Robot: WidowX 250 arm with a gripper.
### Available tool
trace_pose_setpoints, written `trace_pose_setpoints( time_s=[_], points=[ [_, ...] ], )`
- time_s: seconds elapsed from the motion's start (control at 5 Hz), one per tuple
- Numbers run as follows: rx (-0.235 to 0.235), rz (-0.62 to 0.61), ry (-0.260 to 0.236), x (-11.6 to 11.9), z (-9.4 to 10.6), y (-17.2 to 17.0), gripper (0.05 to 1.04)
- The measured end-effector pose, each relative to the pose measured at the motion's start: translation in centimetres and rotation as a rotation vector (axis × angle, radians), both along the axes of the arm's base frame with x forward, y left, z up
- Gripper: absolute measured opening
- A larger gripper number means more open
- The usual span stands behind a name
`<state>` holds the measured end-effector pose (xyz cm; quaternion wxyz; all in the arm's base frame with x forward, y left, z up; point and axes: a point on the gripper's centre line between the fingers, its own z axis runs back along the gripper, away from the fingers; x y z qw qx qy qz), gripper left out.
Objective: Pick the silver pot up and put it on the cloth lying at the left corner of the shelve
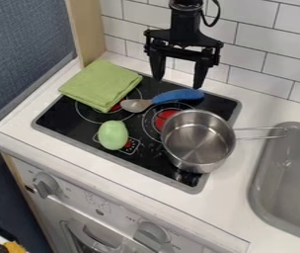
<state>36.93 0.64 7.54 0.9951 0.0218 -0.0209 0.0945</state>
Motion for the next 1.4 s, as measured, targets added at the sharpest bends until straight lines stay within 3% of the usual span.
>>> trace_pose_setpoints(
  time_s=[0.4, 0.6, 0.8, 1.0, 1.2, 1.4],
  points=[
    [0.001, -0.080, 0.083, -1.7, -2.8, 0.0, 1.001],
    [0.043, -0.063, 0.065, -3.9, -1.5, -0.8, 1.001],
    [0.073, 0.001, 0.044, -6.5, -0.1, -2.0, 1.001],
    [0.079, 0.111, 0.044, -8.4, -0.3, -2.8, 1.001],
    [0.103, 0.293, 0.035, -9.6, -1.4, -3.4, 1.001],
    [0.114, 0.426, -0.009, -9.8, -2.3, -3.2, 1.001]
  ],
)
